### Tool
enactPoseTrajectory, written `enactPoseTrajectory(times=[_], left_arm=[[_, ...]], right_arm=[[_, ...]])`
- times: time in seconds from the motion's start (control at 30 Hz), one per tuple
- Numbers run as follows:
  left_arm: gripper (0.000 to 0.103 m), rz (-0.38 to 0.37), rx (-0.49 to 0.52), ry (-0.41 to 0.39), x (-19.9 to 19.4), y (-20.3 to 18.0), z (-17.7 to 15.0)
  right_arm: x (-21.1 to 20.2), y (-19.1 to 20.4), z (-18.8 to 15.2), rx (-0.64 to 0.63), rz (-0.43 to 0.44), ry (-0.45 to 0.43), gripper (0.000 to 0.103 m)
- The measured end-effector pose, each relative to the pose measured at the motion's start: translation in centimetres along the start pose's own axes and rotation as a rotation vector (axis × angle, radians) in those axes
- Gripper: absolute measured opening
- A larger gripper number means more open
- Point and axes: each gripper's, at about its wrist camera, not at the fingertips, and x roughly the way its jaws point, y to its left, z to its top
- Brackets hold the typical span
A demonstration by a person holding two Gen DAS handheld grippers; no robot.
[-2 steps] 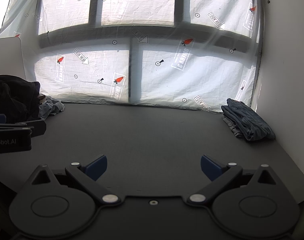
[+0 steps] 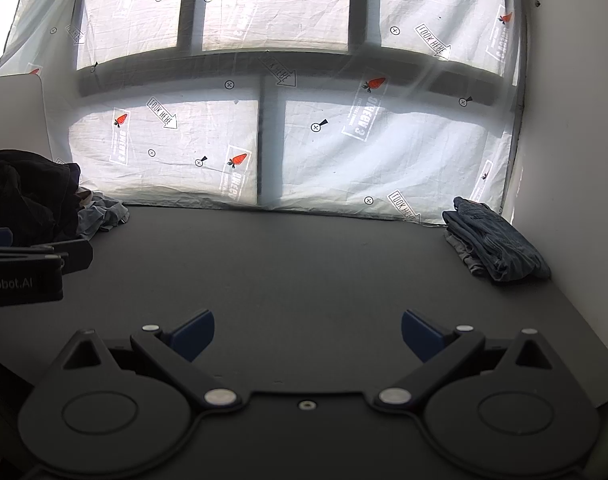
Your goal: Fold clothes
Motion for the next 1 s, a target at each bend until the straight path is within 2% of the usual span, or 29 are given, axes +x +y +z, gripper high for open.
enactPoseTrajectory(times=[1.0], left_arm=[[0.103, 0.016, -0.001, 0.002, 0.0, -1.0, 0.2]], right_arm=[[0.1, 0.1, 0.1, 0.004, 0.002, -0.002, 0.101]])
